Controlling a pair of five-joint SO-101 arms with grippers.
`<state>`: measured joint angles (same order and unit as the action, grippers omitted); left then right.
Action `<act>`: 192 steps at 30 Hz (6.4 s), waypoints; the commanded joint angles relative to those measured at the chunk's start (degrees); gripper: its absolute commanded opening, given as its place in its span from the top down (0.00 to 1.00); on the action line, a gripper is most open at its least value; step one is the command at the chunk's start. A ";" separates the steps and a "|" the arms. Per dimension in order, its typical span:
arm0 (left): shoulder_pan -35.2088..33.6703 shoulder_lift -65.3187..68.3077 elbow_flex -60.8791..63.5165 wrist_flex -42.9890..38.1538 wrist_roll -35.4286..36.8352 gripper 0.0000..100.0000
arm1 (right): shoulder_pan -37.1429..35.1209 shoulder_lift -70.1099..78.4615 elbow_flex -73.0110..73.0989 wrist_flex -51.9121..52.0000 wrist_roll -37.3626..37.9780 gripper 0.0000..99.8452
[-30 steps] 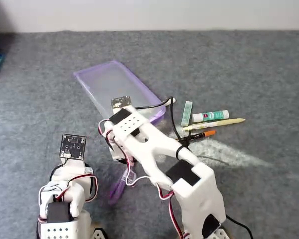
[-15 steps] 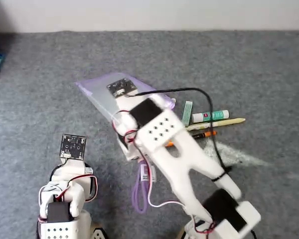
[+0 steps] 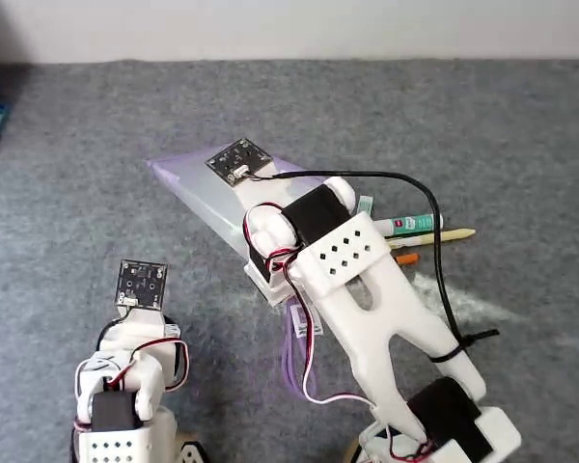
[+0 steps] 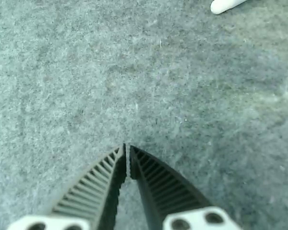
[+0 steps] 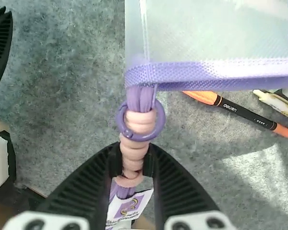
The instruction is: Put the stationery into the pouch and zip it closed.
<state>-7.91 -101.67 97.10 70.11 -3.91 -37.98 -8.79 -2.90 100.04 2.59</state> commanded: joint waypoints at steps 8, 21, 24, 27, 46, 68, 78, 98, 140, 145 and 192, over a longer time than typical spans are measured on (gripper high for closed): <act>0.18 -0.53 -0.75 0.26 -0.62 0.99 | -0.13 -9.98 -1.93 2.33 1.85 0.99; 3.96 -0.62 -4.70 0.18 -0.53 0.98 | 0.13 -14.81 -1.85 2.42 1.93 0.99; 2.11 -0.62 -10.68 0.18 0.35 0.98 | 0.13 -14.64 -1.85 2.33 1.93 0.99; 3.16 -0.62 -16.31 0.26 6.95 0.97 | 0.13 -15.08 -1.85 2.33 2.02 0.99; 22.24 -0.44 -23.43 -11.52 22.95 0.71 | -2.33 -19.38 -2.02 2.33 6.95 0.99; 31.30 -0.44 -23.34 -17.49 22.95 0.82 | -2.24 -20.00 -2.02 2.33 7.21 0.99; 31.12 -0.44 -23.34 -17.67 25.85 0.82 | -2.42 -20.00 -2.02 2.51 7.21 0.99; 20.13 -0.44 -15.78 -17.23 24.62 0.99 | -2.24 -22.02 -0.97 2.95 7.21 0.99; 28.13 -0.35 -16.04 -8.62 19.25 0.75 | -3.30 -36.70 18.02 1.01 7.21 0.99; 28.40 -0.44 -15.78 -8.70 19.25 0.80 | -3.30 -36.70 18.02 1.01 7.21 0.99; 13.80 -0.35 -15.43 -11.08 13.01 0.99 | -3.03 -43.47 35.52 -5.67 -6.59 0.85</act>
<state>6.95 -101.67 83.30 61.14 9.45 -37.19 -51.60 28.22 98.90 0.66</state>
